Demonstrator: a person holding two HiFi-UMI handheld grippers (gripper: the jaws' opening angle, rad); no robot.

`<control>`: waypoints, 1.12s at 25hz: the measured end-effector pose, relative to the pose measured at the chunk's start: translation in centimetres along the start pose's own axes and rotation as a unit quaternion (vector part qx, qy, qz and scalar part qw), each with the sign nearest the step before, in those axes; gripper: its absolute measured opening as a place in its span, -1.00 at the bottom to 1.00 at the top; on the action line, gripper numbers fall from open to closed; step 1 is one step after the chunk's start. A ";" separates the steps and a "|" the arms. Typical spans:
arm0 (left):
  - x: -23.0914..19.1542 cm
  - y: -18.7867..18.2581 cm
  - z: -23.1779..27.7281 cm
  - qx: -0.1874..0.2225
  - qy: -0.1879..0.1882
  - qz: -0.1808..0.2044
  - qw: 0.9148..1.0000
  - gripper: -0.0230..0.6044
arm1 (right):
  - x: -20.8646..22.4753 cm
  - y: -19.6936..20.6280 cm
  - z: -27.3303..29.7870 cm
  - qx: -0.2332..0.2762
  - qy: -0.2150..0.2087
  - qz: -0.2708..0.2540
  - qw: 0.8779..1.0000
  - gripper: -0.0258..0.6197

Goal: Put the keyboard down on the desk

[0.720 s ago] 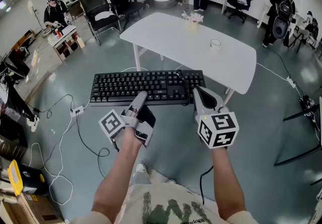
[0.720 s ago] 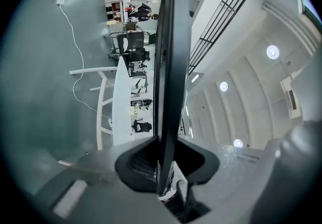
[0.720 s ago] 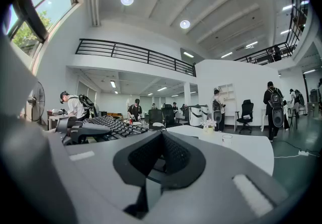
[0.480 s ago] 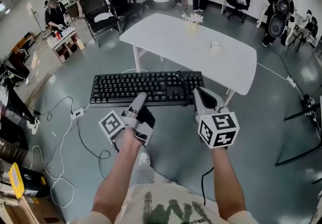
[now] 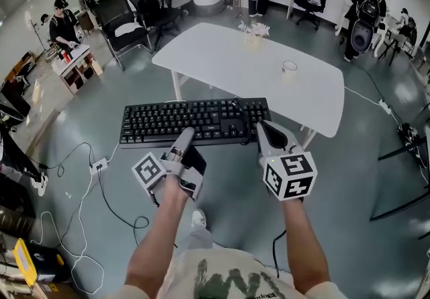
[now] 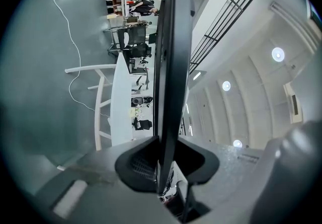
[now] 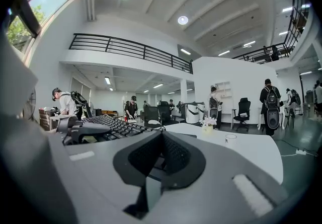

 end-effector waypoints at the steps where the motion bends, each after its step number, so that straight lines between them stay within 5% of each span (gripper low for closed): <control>1: -0.2 -1.2 0.8 -0.002 0.001 -0.003 1.000 -0.64 | -0.3 -0.5 1.2 -0.002 0.003 -0.001 1.000 -0.92; 14: -4.6 -12.4 10.1 -0.052 -0.004 -0.039 0.998 -0.64 | -2.3 -3.6 13.2 -0.026 0.061 -0.002 0.998 -0.92; 28: -7.0 -16.9 15.2 -0.113 0.005 -0.070 0.991 -0.64 | -4.1 -4.9 17.4 -0.036 0.123 -0.004 0.992 -0.92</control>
Point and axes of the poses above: the fingertips, and each gripper's own axes: z forward along the fingers, x to its right, y out of its underside, the point moved 10 cm from there along -z, backward along the fingers, and after that the axes turned 11 degrees about y, right-handed, at the moved point
